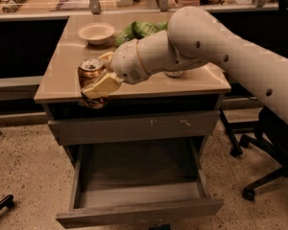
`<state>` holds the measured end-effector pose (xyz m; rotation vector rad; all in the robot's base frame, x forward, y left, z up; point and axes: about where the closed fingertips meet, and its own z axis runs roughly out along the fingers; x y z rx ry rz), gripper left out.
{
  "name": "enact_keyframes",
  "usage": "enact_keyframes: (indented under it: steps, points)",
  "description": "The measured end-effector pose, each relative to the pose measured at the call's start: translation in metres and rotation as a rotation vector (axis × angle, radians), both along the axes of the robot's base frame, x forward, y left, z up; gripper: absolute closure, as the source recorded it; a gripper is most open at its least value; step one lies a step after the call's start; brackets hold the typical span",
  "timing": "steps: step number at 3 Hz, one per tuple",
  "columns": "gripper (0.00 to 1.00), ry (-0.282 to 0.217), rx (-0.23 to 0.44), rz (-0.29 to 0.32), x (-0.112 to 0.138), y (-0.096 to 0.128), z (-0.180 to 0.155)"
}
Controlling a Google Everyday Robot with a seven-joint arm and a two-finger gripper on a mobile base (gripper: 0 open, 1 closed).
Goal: Place orange can into middle drawer
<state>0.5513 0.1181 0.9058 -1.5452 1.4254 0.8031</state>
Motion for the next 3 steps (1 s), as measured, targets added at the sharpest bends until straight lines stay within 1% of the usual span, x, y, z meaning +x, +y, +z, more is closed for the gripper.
enact_keyframes:
  steps: [1,2,3]
  points:
    - [1.0,0.0,0.0,0.0,0.0,0.0,0.0]
    - [1.0,-0.018,-0.058,0.02,-0.011,-0.002,-0.028]
    - [1.0,-0.027,-0.104,0.024,-0.035,-0.01,-0.066]
